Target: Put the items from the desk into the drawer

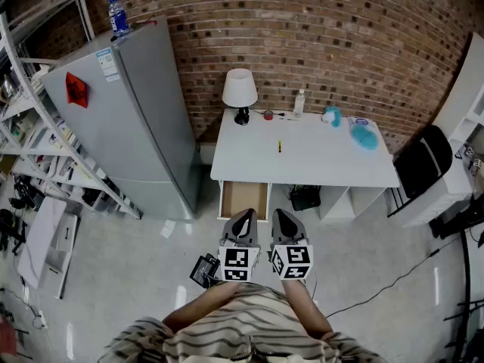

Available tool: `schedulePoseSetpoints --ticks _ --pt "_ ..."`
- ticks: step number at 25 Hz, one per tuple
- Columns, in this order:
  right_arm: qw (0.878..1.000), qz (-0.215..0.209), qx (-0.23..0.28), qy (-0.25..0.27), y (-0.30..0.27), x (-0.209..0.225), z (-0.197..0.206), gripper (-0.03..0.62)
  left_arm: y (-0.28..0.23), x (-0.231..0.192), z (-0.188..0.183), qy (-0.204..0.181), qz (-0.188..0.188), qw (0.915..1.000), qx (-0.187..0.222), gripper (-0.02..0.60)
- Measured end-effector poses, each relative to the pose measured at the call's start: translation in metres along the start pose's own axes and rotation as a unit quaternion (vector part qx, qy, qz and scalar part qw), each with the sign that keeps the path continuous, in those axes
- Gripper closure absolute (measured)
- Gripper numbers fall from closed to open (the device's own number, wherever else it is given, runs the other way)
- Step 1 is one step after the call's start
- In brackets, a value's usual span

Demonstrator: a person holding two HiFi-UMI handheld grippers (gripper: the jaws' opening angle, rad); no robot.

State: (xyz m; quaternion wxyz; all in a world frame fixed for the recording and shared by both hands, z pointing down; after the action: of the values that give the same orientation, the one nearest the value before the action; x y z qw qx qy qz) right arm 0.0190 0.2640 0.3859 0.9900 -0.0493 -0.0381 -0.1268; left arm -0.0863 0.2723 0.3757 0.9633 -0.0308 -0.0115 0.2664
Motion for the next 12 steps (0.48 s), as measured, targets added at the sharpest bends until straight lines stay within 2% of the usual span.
schedulePoseSetpoints --ticks 12 --pt "1.0 0.006 -0.01 -0.002 0.007 0.0045 0.0069 0.583 0.0006 0.008 0.0084 0.006 0.008 0.9999 -0.007 0.574"
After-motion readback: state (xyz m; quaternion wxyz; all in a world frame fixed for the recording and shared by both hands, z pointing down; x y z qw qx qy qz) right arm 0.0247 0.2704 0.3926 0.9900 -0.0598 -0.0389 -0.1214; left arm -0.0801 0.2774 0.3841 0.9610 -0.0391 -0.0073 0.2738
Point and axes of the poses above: the fingertips, and each gripper's own axes: y backward along the fingers, x to its right, z out of its underside, the point moved 4 cm from there along y, backward along the fingers, and after that the axes turned 9 degrees about z, right-handed, at the moved point
